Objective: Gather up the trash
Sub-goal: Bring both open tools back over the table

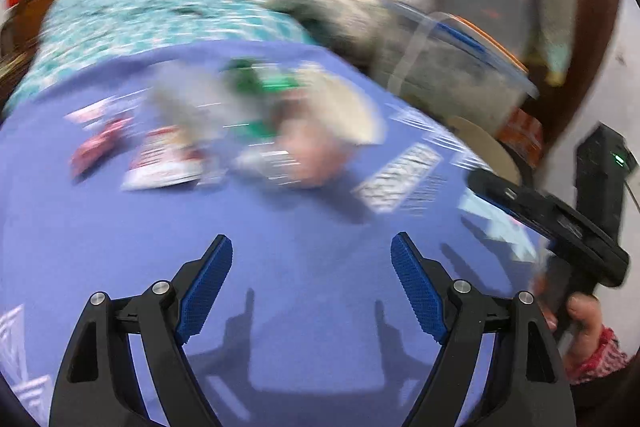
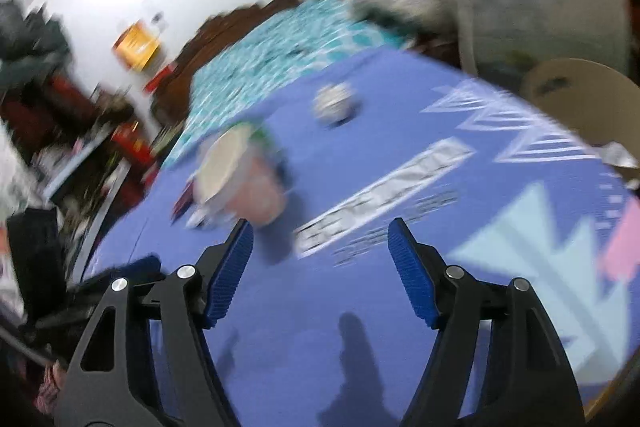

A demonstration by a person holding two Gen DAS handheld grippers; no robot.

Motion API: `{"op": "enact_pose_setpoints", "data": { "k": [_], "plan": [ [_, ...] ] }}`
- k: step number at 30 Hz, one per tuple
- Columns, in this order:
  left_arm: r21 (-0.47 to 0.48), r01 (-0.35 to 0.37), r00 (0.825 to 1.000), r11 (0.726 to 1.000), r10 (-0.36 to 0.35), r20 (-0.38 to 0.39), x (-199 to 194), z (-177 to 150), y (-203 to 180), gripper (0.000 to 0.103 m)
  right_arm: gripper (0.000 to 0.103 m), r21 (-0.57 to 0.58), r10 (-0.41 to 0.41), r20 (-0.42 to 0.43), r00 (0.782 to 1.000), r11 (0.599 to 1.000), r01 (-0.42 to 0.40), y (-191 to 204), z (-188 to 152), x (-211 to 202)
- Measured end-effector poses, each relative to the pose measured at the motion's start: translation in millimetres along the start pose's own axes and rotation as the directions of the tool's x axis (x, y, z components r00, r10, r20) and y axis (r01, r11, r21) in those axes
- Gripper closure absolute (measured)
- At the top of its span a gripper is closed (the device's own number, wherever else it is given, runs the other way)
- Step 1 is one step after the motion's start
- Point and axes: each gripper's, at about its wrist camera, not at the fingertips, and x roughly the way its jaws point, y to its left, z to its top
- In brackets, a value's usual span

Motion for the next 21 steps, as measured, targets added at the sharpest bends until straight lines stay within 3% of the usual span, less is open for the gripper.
{"op": "enact_pose_setpoints", "data": {
  "k": [6,13,17,21],
  "plan": [
    [-0.155,-0.12,0.991,0.981,0.127,0.036,-26.0,-15.5,79.1,0.028,0.039,-0.15,0.064,-0.114,0.991,0.985,-0.081,73.4,-19.3,39.0],
    [-0.248,-0.134,0.986,0.959,0.154,0.064,-44.3,-22.6,122.6,0.031,0.041,-0.242,0.074,-0.173,0.982,0.964,-0.115,111.0,-21.4,62.9],
    [-0.28,-0.086,0.991,0.956,0.112,0.079,-47.9,-22.6,128.0,0.033,0.041,-0.269,0.042,-0.147,0.988,0.96,-0.081,111.2,-4.3,68.1],
    [-0.268,-0.057,0.992,0.962,0.085,0.095,-49.1,-21.4,126.1,0.033,0.041,-0.265,-0.017,-0.039,0.999,0.964,0.006,94.9,26.1,54.3]
  ]
}}
